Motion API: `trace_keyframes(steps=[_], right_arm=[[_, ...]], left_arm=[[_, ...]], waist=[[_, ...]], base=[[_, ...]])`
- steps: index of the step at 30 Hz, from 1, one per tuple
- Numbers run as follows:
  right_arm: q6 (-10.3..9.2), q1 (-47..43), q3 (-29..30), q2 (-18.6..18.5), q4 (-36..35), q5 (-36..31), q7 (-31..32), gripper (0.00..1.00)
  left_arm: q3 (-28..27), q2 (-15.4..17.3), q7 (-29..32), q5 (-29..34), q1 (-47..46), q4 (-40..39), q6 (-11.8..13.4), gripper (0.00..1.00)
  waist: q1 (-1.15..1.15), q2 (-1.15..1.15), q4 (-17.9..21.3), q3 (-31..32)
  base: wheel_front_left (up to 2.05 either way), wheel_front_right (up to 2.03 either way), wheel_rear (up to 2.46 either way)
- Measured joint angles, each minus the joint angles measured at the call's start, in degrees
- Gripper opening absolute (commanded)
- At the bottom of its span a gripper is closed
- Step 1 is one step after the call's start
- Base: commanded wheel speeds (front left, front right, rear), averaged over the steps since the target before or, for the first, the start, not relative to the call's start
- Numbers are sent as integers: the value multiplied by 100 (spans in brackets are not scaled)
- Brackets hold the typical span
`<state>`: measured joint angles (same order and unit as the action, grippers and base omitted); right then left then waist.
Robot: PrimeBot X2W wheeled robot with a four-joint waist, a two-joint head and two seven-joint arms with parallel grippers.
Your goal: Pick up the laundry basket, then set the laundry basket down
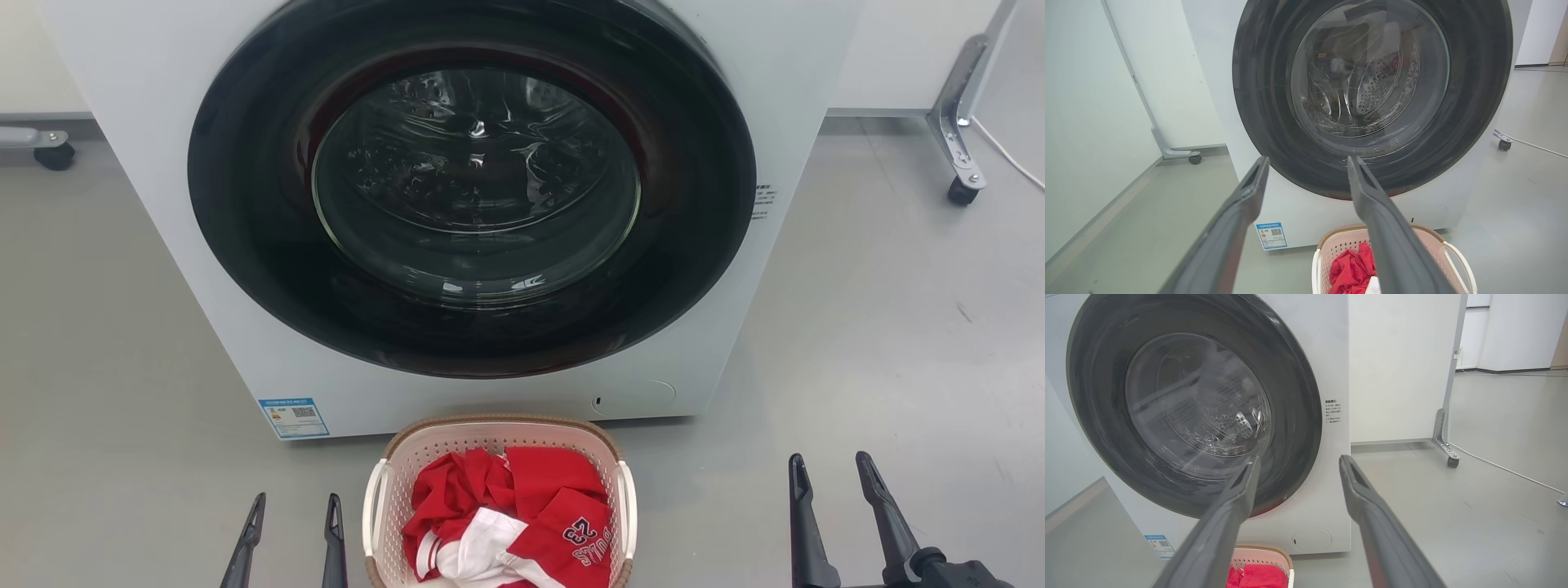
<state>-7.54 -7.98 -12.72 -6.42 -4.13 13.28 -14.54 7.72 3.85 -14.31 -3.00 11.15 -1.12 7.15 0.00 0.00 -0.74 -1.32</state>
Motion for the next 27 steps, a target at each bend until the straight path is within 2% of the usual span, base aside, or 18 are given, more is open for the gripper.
trace_keyframes(steps=[27], right_arm=[[0,-3,135,165,-190,-210,0,100]], left_arm=[[-13,-30,0,103,-3,-140,0,100]], waist=[[0,0,33,-66]], base=[[0,0,0]])
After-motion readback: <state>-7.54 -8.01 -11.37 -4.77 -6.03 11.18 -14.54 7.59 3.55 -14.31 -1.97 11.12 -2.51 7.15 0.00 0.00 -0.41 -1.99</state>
